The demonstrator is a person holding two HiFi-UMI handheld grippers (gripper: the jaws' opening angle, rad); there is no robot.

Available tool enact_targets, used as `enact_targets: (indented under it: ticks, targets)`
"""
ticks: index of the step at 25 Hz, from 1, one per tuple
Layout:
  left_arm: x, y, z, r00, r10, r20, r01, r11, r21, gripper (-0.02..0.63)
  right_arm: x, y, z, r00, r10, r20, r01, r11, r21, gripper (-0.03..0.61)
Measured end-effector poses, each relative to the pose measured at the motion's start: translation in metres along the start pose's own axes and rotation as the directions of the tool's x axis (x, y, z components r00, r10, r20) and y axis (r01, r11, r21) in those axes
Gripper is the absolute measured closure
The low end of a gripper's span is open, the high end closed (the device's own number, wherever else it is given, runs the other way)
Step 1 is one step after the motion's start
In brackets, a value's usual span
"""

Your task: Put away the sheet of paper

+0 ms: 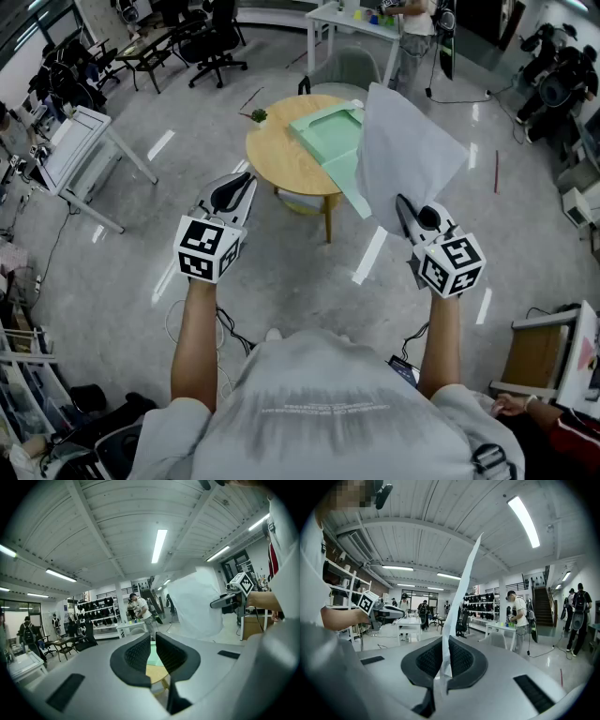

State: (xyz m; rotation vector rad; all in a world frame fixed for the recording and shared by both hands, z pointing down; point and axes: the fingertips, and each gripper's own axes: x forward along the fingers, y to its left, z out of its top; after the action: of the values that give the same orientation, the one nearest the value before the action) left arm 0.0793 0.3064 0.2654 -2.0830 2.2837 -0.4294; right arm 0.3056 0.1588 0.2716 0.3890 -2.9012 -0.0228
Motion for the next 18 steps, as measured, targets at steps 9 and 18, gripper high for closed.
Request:
enact_targets:
  ticks: [9,18]
  targets:
    - [-0.002,0.007,-0.011,0.999,-0.037,-0.013,0.038,0.999,0.021,0.563,0.014,0.011,0.004,1.000,0.005,0.014,-0.005,1.000,0.009,0.549]
    - [-0.015,0.042,-0.035,0.997,-0.070,-0.017,0.070,0.998,-0.002,0.563,0.039,0.031,0.001,0.997,-0.068,-0.022,0.070,0.994,0.080,0.549]
